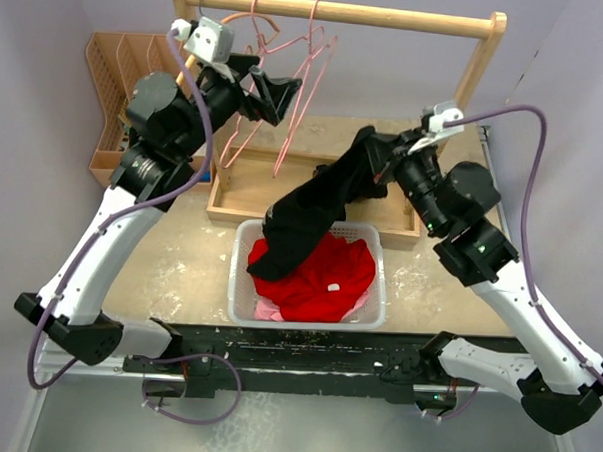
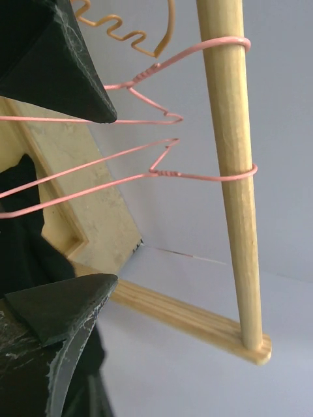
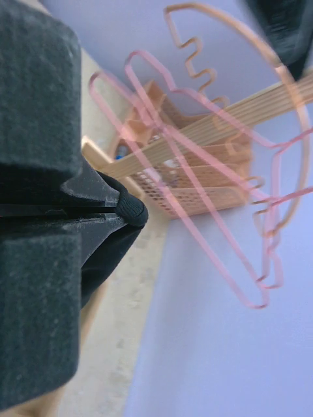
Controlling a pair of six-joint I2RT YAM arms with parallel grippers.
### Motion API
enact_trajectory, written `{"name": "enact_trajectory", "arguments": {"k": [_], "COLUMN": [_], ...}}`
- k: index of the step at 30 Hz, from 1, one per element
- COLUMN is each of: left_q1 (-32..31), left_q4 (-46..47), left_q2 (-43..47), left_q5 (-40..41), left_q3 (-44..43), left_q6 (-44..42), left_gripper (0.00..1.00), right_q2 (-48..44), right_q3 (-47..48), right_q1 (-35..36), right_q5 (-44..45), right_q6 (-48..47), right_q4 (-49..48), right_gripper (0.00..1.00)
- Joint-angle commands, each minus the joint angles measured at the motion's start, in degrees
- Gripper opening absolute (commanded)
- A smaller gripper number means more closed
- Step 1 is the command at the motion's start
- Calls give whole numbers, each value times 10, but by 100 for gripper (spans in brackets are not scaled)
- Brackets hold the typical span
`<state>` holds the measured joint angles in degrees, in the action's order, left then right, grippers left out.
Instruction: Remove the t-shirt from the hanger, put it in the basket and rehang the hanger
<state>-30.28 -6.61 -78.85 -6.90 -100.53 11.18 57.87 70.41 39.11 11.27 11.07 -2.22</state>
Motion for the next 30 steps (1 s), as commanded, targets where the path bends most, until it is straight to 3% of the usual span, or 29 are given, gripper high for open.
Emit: {"name": "enact_trajectory", "arguments": {"k": [1, 12, 21, 30], "left_q1": [3, 2, 2, 2], "left_q4": [24, 13, -4, -16], "left_q2": [49, 128, 147, 155], "left_q5": [-38, -58, -42, -18], "left_q3": [39, 99, 104, 107], "left_q6": [37, 50, 39, 28], "left_gripper": [99, 99, 99, 99], "right_q2": [16, 108, 145, 145], "right_q3": [120, 393, 493, 526], "right_q1": [3, 3, 3, 3], "right_q5": [-1, -135, -238, -249], "right_q6": [-37, -45, -21, -3], "right_q4": [-26, 17, -39, -91], "right_gripper": [0, 0, 0, 0]}}
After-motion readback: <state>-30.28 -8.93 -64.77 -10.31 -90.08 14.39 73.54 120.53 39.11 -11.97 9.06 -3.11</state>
